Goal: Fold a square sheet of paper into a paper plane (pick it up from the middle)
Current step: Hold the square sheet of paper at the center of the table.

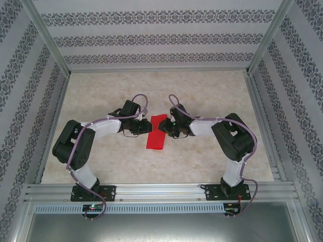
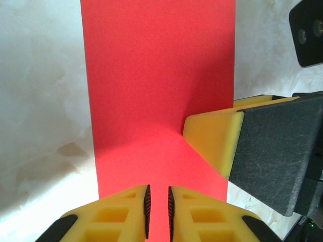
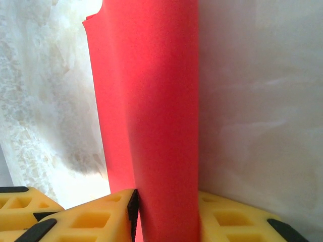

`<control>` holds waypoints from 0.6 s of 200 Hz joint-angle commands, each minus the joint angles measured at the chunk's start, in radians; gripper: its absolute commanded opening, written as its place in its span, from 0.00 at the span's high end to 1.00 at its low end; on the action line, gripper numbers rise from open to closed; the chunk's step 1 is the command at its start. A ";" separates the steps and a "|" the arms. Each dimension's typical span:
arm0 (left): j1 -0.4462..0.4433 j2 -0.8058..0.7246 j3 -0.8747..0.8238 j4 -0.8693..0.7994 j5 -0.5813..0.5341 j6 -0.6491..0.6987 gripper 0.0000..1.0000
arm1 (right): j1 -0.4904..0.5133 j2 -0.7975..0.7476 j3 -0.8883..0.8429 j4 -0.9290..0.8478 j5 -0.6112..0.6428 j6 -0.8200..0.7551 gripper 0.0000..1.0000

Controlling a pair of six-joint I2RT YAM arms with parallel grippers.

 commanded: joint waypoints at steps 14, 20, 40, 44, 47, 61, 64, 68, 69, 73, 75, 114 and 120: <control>-0.011 -0.011 -0.001 -0.006 0.040 0.005 0.80 | 0.009 0.053 0.000 -0.080 0.108 0.006 0.66; -0.011 -0.007 -0.001 -0.004 0.047 0.004 0.80 | 0.012 0.051 0.001 -0.085 0.112 0.006 0.66; -0.019 0.004 -0.004 0.003 0.064 0.002 0.80 | 0.013 0.051 -0.001 -0.096 0.123 0.012 0.66; -0.021 0.006 -0.004 0.003 0.067 0.002 0.81 | 0.013 0.051 0.000 -0.096 0.125 0.013 0.66; -0.022 0.009 -0.004 0.002 0.068 0.003 0.81 | 0.013 0.051 -0.001 -0.098 0.127 0.015 0.66; -0.027 0.017 -0.004 0.003 0.072 0.005 0.81 | 0.016 0.053 0.000 -0.099 0.130 0.019 0.66; -0.028 0.020 -0.004 0.004 0.072 0.005 0.81 | 0.016 0.053 0.001 -0.098 0.130 0.018 0.66; -0.030 0.023 -0.004 0.006 0.073 0.006 0.81 | 0.017 0.054 0.001 -0.100 0.131 0.018 0.66; -0.030 0.024 -0.003 0.006 0.073 0.007 0.81 | 0.018 0.054 0.002 -0.101 0.131 0.018 0.66; -0.031 0.027 -0.005 0.007 0.075 0.007 0.81 | 0.018 0.054 0.003 -0.102 0.131 0.016 0.66; -0.031 0.029 -0.005 0.008 0.076 0.007 0.81 | 0.019 0.054 0.004 -0.103 0.133 0.016 0.66; -0.037 0.059 -0.009 0.010 0.075 0.015 0.82 | 0.019 0.053 0.007 -0.117 0.140 0.008 0.66; -0.037 0.065 -0.009 0.010 0.075 0.017 0.82 | 0.021 0.053 0.010 -0.119 0.140 0.005 0.66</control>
